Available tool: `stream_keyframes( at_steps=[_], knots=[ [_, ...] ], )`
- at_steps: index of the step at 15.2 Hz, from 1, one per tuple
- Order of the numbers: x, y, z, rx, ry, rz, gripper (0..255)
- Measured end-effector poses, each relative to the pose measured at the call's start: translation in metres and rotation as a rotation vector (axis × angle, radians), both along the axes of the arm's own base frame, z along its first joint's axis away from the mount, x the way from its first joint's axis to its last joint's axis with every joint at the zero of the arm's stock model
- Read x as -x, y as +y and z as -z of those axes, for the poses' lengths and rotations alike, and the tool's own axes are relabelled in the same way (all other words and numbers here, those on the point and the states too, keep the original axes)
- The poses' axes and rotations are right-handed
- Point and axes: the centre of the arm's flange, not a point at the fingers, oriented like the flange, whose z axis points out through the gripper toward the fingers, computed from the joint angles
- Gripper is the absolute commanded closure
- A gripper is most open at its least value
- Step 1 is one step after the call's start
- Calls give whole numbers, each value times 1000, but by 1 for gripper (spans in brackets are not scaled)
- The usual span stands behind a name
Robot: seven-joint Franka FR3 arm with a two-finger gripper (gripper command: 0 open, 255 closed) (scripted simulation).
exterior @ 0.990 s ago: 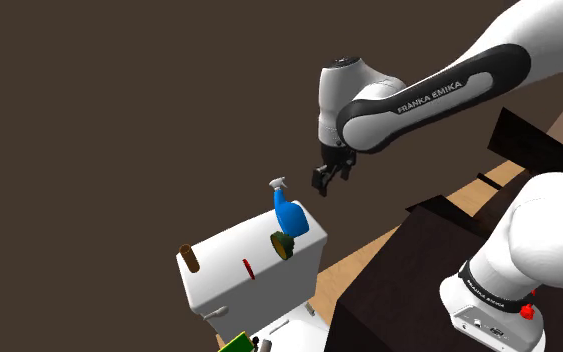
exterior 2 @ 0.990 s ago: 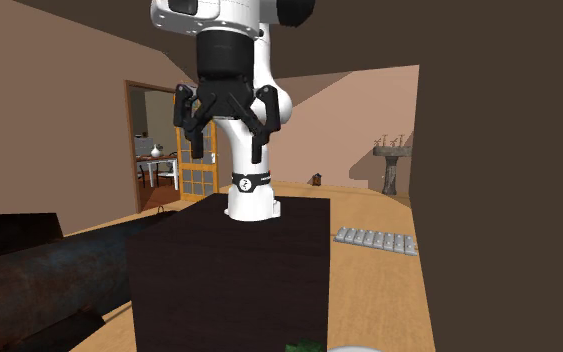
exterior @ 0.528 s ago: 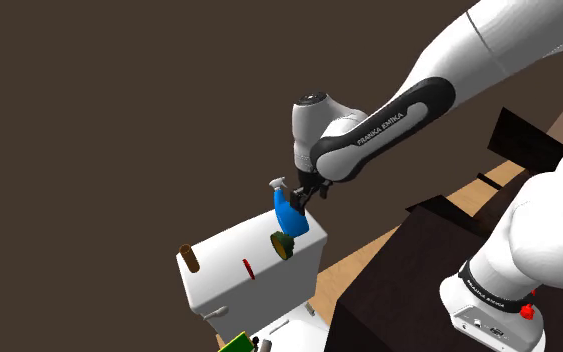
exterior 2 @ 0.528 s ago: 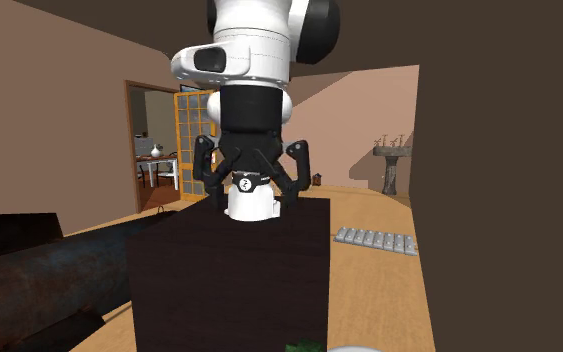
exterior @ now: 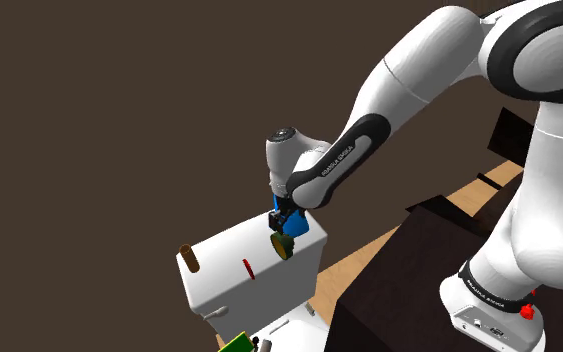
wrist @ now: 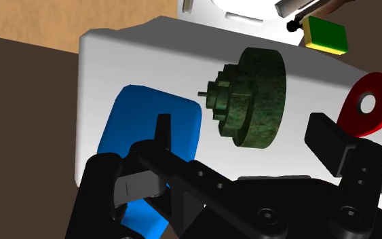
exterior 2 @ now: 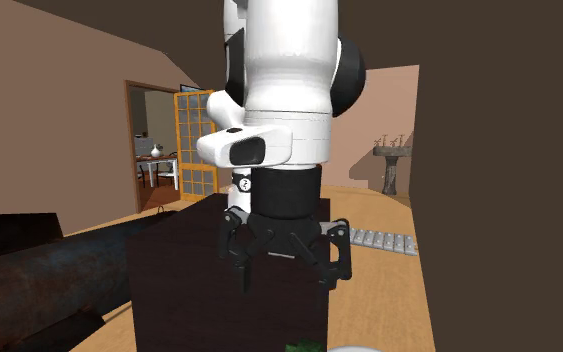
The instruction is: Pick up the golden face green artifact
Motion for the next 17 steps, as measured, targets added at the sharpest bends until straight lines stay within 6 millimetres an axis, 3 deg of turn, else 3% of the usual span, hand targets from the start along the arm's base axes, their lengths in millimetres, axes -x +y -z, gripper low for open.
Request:
stream_keyframes(
  at_steps=[4, 11, 12, 17],
  knots=[
    [-12, 19, 37, -2, 3, -2, 0],
    [-13, 21, 70, -2, 3, -1, 0],
    [-13, 21, 71, -2, 3, -1, 255],
    [-14, 20, 72, -2, 0, 0, 255]
  ],
)
